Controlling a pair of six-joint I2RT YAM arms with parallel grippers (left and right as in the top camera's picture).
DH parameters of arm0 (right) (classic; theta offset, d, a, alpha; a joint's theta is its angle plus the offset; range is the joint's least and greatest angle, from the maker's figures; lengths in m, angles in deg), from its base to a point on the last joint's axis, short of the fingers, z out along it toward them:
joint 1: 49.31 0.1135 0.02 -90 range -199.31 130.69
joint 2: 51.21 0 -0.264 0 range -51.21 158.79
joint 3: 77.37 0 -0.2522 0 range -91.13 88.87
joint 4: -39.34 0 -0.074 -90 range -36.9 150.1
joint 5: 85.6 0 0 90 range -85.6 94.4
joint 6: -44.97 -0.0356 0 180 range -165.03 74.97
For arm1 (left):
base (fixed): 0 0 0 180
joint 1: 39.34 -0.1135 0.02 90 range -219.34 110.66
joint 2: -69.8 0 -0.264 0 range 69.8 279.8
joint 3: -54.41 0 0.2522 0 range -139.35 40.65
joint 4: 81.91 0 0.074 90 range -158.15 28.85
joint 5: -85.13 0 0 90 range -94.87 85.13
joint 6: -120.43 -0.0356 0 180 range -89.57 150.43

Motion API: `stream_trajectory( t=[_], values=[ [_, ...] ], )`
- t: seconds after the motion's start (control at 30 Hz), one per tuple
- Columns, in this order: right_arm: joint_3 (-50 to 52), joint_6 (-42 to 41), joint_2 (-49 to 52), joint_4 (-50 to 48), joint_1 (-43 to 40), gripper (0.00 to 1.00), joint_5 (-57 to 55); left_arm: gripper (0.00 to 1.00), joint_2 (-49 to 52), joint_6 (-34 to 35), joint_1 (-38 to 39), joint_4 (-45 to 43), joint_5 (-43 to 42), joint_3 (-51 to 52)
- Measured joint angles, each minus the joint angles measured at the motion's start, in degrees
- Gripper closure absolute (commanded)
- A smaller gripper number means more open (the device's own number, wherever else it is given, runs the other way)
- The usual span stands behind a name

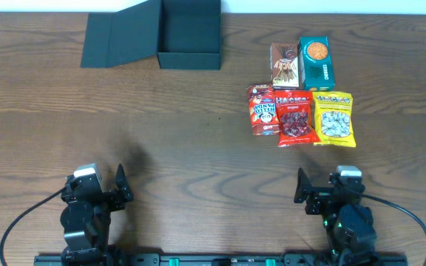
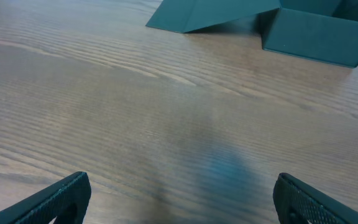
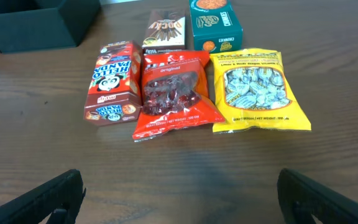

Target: Pack container

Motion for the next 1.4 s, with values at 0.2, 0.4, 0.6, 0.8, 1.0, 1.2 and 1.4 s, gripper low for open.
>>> stream_trajectory(
  t=[0.2, 0.4, 0.6, 0.8, 1.0, 1.2, 1.4],
  values=[
    [0.0, 0.0, 0.0, 0.0, 0.0, 0.01, 0.0, 0.05, 0.0, 0.0, 0.0, 0.0, 0.0, 0.0],
    [0.0, 0.0, 0.0, 0.0, 0.0, 0.01, 0.0, 0.05, 0.0, 0.0, 0.0, 0.0, 0.0, 0.0],
    [0.0, 0.0, 0.0, 0.0, 0.0, 0.01, 0.0, 0.05, 0.0, 0.0, 0.0, -0.4, -0.1, 0.0],
    [0.0, 0.0, 0.0, 0.0, 0.0, 0.01, 0.0, 0.05, 0.0, 8.9, 0.0, -0.5, -11.3, 0.0],
    [0.0, 0.0, 0.0, 0.0, 0.0, 0.01, 0.0, 0.05, 0.0, 18.7, 0.0, -2.7, -20.5, 0.1],
    [0.0, 0.0, 0.0, 0.0, 0.0, 0.01, 0.0, 0.05, 0.1, 22.5, 0.0, -15.6, -22.9, 1.0],
    [0.0, 0.0, 0.0, 0.0, 0.0, 0.01, 0.2, 0.05, 5.2, 23.8, 0.0, -25.8, -23.1, 1.0]
  ],
)
